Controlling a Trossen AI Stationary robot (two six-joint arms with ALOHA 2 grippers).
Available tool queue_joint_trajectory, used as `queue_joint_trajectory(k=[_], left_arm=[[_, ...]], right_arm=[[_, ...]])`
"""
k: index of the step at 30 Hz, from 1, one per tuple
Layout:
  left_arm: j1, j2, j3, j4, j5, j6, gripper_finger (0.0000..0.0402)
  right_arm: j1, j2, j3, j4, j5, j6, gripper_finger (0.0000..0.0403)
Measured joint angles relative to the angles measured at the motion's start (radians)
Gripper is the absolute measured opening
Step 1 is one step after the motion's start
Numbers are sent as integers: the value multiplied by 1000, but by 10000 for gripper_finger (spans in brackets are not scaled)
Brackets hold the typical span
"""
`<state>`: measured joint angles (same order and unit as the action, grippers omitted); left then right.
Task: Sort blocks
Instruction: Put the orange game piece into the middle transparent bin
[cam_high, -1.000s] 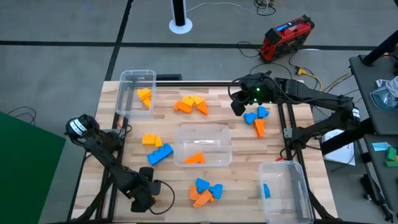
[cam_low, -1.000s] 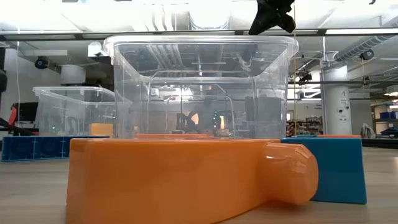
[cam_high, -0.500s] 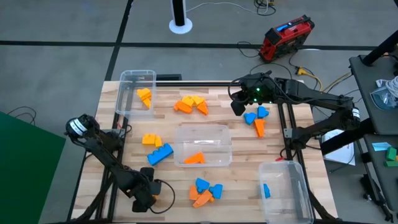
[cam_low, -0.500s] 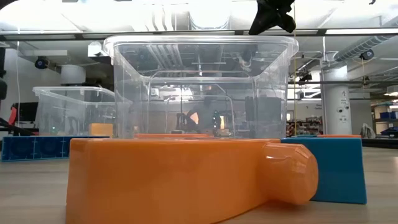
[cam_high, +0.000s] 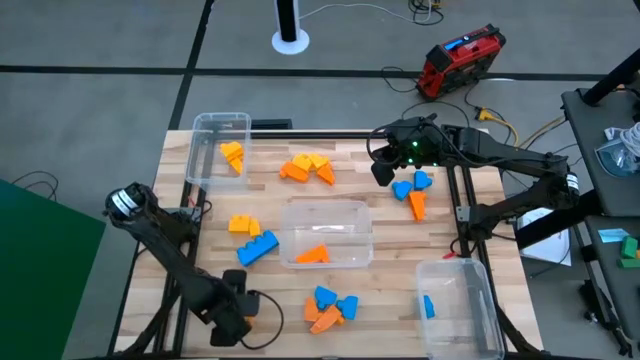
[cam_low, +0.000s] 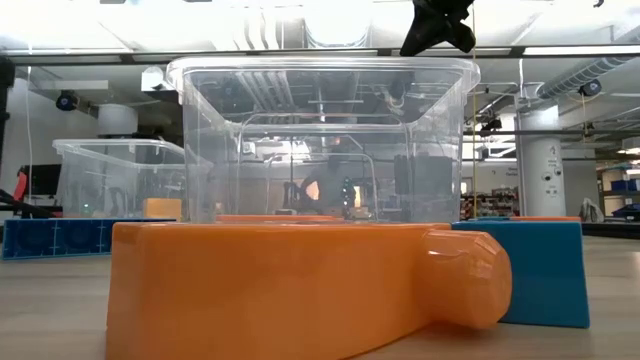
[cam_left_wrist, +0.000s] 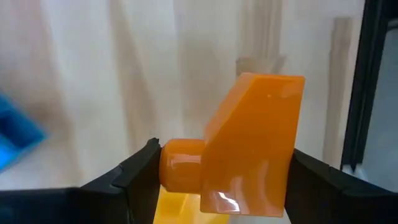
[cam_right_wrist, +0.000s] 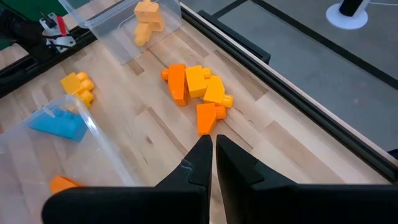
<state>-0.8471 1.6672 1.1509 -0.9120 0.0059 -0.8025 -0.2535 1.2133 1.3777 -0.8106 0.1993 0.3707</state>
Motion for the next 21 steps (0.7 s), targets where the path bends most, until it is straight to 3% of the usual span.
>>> queue_joint_trajectory(k=[3,11,16,21], left_arm=[[0,0,120,-167,-49,34,246],[50,-42,360,-591,-339,-6,245],[210,-108,379,-487,-488,32,245],[433,-120,365,-145,-513,313,245]], right_arm=[[0,0,0,0,0,-4,13],[0,0,0,0,0,-16,13],[0,0,0,0,0,-23,13],[0,0,0,0,0,-23,13]])
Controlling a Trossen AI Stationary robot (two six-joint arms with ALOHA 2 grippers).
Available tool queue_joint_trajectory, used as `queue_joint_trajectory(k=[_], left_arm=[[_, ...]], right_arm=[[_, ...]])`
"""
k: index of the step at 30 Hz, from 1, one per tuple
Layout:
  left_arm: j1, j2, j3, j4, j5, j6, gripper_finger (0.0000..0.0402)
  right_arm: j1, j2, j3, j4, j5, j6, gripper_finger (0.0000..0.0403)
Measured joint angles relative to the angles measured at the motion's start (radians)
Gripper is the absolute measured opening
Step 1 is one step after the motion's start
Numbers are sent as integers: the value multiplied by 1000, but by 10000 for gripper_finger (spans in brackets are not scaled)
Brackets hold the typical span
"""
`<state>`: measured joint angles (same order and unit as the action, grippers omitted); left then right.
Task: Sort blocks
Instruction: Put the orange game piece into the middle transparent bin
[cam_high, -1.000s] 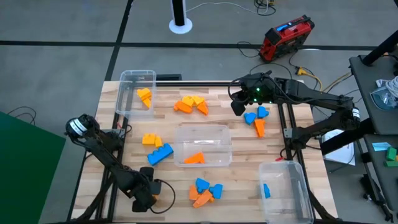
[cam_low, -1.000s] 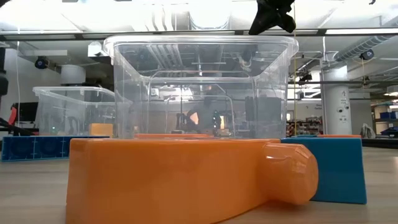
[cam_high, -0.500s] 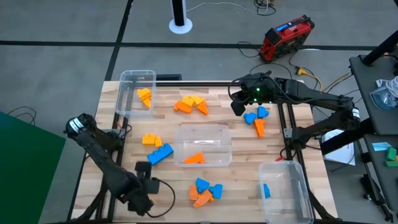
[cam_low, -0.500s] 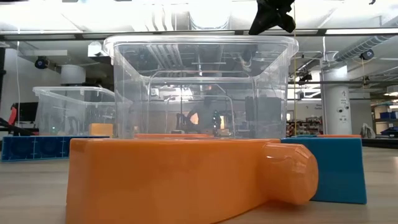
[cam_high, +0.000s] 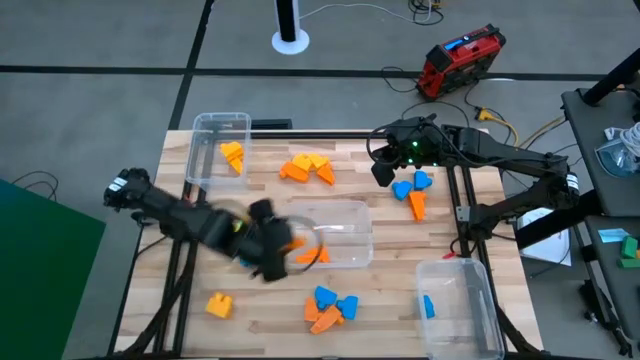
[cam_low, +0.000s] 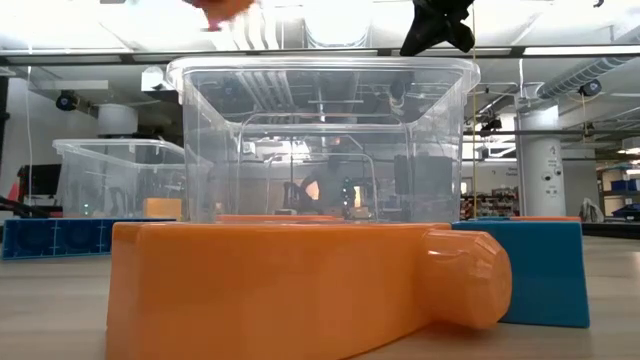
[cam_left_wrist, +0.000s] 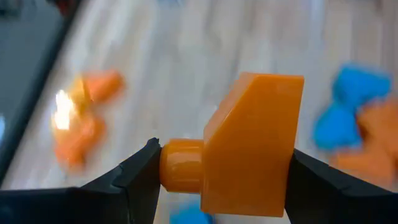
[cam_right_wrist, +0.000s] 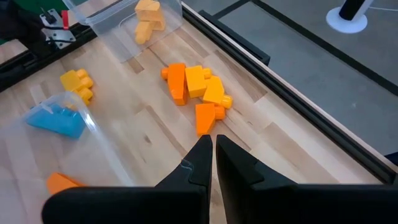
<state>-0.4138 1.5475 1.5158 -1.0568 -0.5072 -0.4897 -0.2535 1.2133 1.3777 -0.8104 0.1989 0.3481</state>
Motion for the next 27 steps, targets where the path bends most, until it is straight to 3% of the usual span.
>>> queue_joint_trajectory(k=[5,9,13,18,27], left_arm=[[200,4,-4,153,35,265,245],[335,5,-7,169,218,327,245],[396,5,-7,191,405,332,250],[397,5,-7,194,419,341,256],[394,69,-7,265,413,290,270]], right_arm=[[0,0,0,0,-23,18,13],[0,0,0,0,-23,24,13],[0,0,0,0,-23,45,13],[0,-2,0,-32,-55,64,13],[7,-57,91,-282,-151,171,13]])
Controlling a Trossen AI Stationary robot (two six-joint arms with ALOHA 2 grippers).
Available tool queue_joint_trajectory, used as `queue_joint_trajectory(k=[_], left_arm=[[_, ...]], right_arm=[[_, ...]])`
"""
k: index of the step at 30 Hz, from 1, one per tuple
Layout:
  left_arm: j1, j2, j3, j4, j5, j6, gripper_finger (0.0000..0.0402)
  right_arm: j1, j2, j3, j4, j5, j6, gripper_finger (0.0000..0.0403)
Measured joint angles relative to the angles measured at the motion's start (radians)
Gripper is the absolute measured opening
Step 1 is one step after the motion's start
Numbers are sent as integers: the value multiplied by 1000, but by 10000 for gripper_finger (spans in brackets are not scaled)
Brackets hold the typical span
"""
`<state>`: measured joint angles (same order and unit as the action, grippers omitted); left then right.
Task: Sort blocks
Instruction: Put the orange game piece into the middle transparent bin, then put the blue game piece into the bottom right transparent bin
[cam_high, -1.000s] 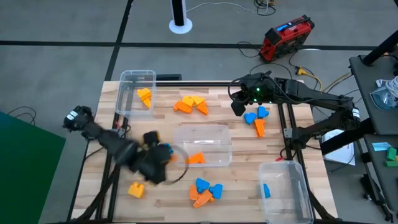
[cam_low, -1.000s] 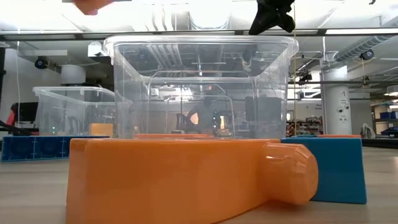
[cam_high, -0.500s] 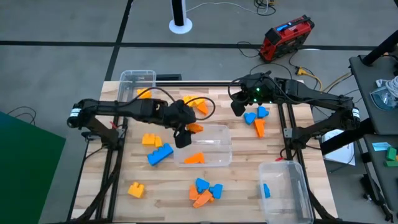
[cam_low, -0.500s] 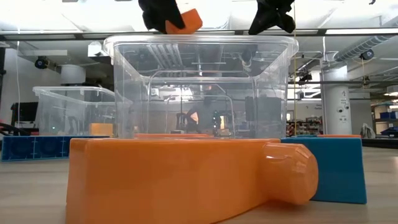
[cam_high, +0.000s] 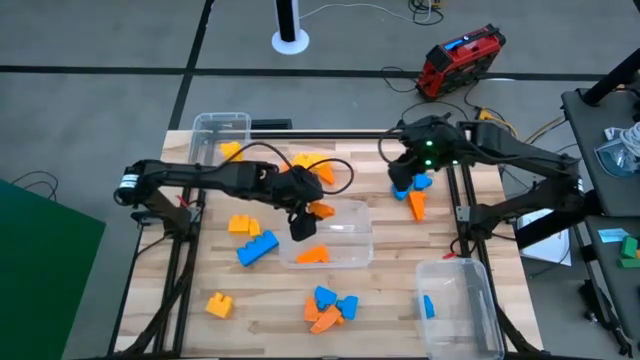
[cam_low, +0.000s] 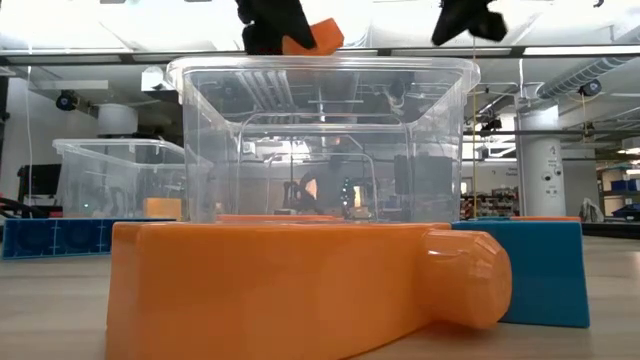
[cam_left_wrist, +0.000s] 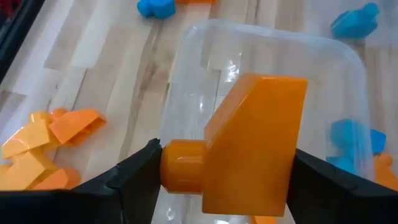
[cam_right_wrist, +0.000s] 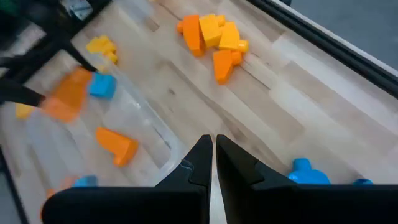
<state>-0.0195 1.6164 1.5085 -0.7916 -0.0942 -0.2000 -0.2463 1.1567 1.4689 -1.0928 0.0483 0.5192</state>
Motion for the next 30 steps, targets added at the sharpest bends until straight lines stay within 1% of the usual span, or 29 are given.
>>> queue_joint_trajectory(k=[4,10,12,14,19,21,24,27,30], left_arm=[[-9,39,0,8,-38,-10,283],[-30,53,0,33,-39,-11,296],[-40,53,18,4,-44,-25,297],[-55,48,65,-82,-43,-78,297],[-149,41,221,-552,-27,-338,292],[-204,40,259,-672,-27,-431,288],[-288,34,271,-761,-38,-498,285],[-342,29,240,-765,-36,-553,281],[-360,19,196,-758,-16,-615,278]], right_arm=[[4,-48,15,-2,2,13,13],[5,-75,14,-2,4,39,13],[5,-75,11,-1,4,38,13],[5,-74,4,-2,4,33,13],[10,-51,-17,-3,5,12,13],[19,-39,-19,-3,5,11,13],[36,-21,-19,3,5,11,13],[55,-10,-19,13,5,9,13],[68,-4,-19,21,5,1,13]])
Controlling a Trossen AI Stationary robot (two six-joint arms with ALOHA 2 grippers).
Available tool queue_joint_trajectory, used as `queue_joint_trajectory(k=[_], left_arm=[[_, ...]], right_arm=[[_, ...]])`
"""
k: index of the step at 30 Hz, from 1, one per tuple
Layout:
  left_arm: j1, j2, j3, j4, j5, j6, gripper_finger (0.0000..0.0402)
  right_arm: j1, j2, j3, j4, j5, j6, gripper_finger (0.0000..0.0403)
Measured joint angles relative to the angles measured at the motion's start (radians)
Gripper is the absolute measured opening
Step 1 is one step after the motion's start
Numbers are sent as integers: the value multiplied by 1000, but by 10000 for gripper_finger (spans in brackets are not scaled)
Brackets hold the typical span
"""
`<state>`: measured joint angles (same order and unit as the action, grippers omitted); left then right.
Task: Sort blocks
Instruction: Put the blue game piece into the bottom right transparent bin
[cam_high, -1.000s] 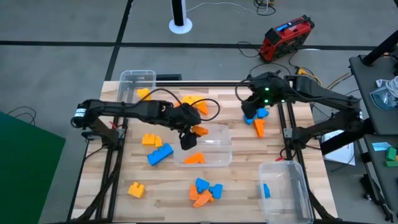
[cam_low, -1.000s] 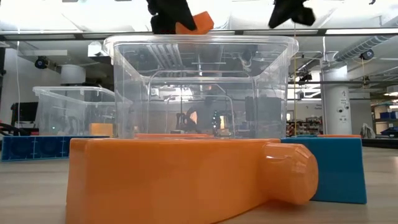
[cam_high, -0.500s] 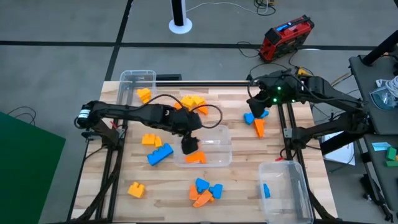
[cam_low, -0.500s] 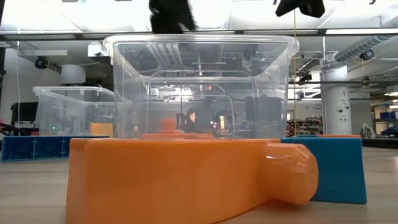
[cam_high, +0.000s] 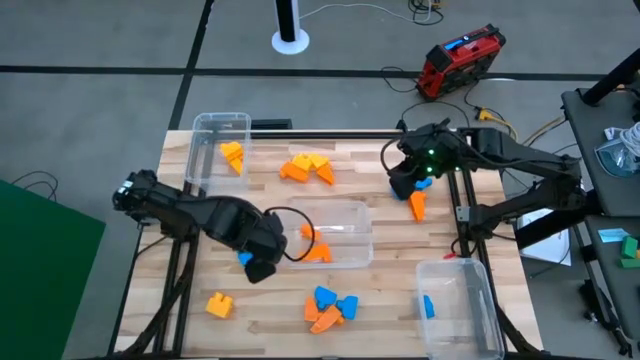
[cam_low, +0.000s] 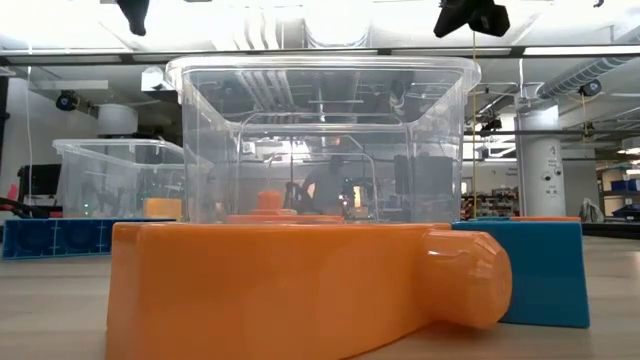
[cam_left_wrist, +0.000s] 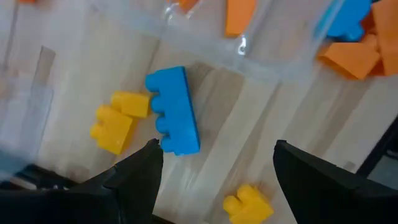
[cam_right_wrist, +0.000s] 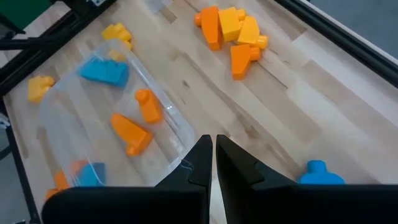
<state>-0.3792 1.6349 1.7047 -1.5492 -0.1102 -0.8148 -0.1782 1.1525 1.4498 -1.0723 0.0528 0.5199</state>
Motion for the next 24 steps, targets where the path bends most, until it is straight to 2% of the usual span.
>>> queue_joint_trajectory(k=[8,17,21,24], left_arm=[[-19,-131,-208,147,22,-98,268],[-12,-388,-650,416,24,-201,261],[10,-417,-815,493,19,-283,261],[27,-408,-890,501,19,-322,261]], right_arm=[[4,3,-2,1,1,-5,13],[4,21,-4,3,41,7,13],[3,44,-4,8,46,39,13],[3,66,-4,8,52,60,13]])
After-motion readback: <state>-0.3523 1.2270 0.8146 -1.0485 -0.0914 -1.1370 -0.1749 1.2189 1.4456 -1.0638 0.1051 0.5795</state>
